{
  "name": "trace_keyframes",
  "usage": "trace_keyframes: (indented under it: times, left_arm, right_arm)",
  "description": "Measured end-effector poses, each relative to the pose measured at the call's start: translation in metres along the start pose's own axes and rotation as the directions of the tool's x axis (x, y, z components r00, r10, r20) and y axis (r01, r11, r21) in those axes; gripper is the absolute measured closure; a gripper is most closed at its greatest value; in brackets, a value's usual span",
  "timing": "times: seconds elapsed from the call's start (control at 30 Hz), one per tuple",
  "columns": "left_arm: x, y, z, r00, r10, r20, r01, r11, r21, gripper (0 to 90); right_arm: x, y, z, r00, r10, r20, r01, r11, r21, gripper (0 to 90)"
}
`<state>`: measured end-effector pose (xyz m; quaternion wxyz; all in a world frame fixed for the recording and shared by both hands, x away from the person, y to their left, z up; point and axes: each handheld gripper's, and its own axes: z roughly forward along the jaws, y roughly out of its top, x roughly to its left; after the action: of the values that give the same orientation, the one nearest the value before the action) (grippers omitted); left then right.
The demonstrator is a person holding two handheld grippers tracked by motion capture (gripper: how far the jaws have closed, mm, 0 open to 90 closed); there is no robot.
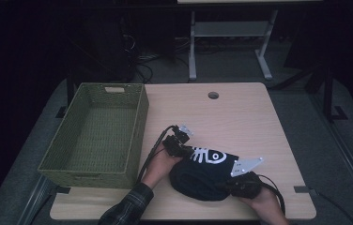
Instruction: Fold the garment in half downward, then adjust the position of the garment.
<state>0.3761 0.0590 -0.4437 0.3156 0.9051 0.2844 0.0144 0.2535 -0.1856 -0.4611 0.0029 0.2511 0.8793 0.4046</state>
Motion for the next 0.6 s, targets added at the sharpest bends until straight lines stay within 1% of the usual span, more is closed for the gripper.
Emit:
trace_keyframes:
  times: [0.03,0.13,0.17,0.2,0.23,0.27,0.33,0.4,0.43,0.47,0.5,0.53,0.57,0.6]
  left_arm:
    - [0.001,0.001,0.002,1.0000,0.005,0.002,-0.005,1.0000,-0.001,90.0]
    - [0.003,0.006,0.005,0.9996,0.027,0.006,-0.027,0.9995,0.016,90.0]
    - [0.002,0.007,0.007,0.9997,0.023,0.005,-0.023,0.9997,0.007,90.0]
    - [0.002,0.009,0.008,0.9992,0.040,0.005,-0.041,0.9990,0.018,90.0]
    - [0.002,0.010,0.009,0.9992,0.038,0.007,-0.038,0.9992,0.014,90.0]
    - [0.002,0.011,0.009,0.9986,0.052,0.005,-0.052,0.9984,0.020,90.0]
    - [0.001,0.011,0.008,0.9992,0.038,0.009,-0.038,0.9993,0.002,90.0]
    - [0.000,0.010,-0.001,0.9993,0.028,0.023,-0.027,0.9992,-0.030,90.0]
    - [-0.001,0.010,-0.005,0.9991,0.031,0.029,-0.030,0.9987,-0.040,90.0]
    - [-0.004,0.010,-0.009,0.9990,0.020,0.039,-0.018,0.9978,-0.064,90.0]
    - [-0.007,0.009,-0.014,0.9988,0.016,0.047,-0.012,0.9963,-0.085,90.0]
    - [-0.012,0.009,-0.021,0.9980,0.034,0.053,-0.029,0.9953,-0.093,90.0]
    - [-0.016,0.008,-0.025,0.9978,0.042,0.051,-0.036,0.9942,-0.101,90.0]
    - [-0.022,0.005,-0.032,0.9973,0.049,0.055,-0.043,0.9928,-0.112,90.0]
  right_arm:
    - [0.001,0.000,0.001,1.0000,-0.003,-0.003,0.003,1.000,0.002,90.0]
    - [0.006,0.002,0.007,0.9996,-0.025,-0.011,0.025,1.000,0.001,90.0]
    - [0.008,0.003,0.008,0.9994,-0.032,-0.011,0.032,0.999,0.001,90.0]
    - [0.009,0.004,0.010,0.9993,-0.038,-0.008,0.038,0.999,0.004,90.0]
    - [0.011,0.004,0.012,0.9990,-0.045,-0.009,0.045,0.999,0.005,90.0]
    - [0.011,0.005,0.012,0.9988,-0.048,-0.010,0.048,0.999,0.007,90.0]
    - [0.011,0.006,0.012,0.9989,-0.044,-0.016,0.044,0.999,0.004,90.0]
    - [0.010,0.007,0.008,0.9988,-0.046,-0.015,0.046,0.999,-0.005,90.0]
    - [0.009,0.008,0.003,0.9988,-0.048,-0.009,0.047,0.998,-0.030,90.0]
    - [0.009,0.009,-0.001,0.9992,-0.041,-0.006,0.040,0.998,-0.047,90.0]
    - [0.008,0.011,-0.006,0.9994,-0.036,0.000,0.036,0.997,-0.075,90.0]
    - [0.007,0.012,-0.011,0.9994,-0.034,0.011,0.035,0.995,-0.098,90.0]
    - [0.005,0.014,-0.016,0.9987,-0.039,0.032,0.043,0.992,-0.121,90.0]
    - [0.003,0.015,-0.019,0.9986,-0.034,0.039,0.039,0.990,-0.135,90.0]
